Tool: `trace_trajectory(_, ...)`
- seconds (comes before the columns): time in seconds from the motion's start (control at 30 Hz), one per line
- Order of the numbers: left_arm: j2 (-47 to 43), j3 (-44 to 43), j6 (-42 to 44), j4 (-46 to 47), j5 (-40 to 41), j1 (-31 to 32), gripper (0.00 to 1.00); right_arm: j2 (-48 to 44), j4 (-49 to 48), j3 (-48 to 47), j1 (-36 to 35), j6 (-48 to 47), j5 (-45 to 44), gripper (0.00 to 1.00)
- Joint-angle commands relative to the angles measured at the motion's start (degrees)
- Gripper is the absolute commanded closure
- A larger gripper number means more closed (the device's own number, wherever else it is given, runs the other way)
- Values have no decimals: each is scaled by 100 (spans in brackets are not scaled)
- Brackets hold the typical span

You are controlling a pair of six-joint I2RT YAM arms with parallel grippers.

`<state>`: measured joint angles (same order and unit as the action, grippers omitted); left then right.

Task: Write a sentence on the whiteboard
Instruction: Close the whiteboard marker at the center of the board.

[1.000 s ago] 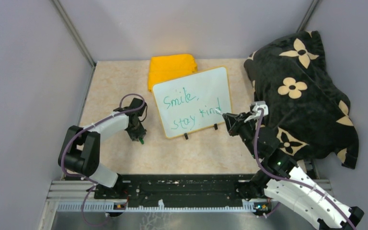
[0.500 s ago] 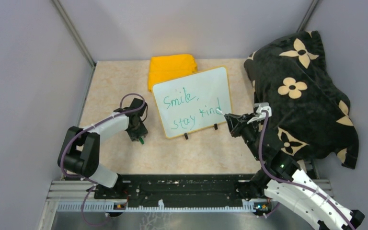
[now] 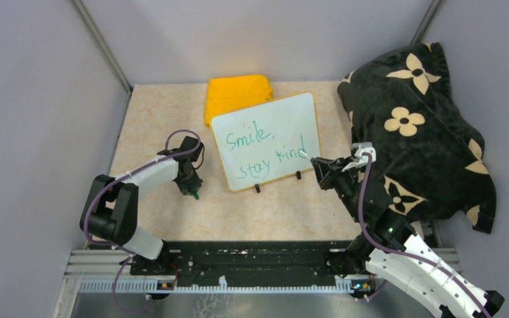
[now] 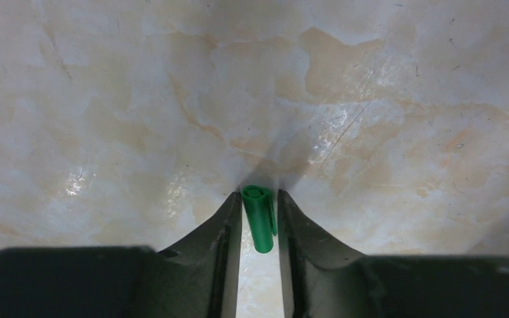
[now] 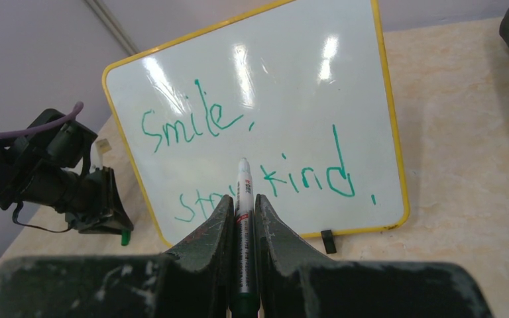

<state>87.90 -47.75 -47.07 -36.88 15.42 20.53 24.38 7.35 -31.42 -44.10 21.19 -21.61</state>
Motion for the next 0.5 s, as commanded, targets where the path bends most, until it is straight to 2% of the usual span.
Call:
trace_trajectory(0.0,285,405,-114,-167,-265,43,75,-128,-151,39,-26,50,-71,100)
trace_trajectory(0.1,206,441,-86,-123,-353,43,92,-150,-123,22,-21,47,-76,100)
trace_trajectory(0.17,114,414,-58,-144,-380,47,98,-139,-112,1,-29,43,-78,100)
trace_trajectory(0.47,-721,84,47,-590,-301,-149,100,-93,-52,-98,-24,41,-62,100)
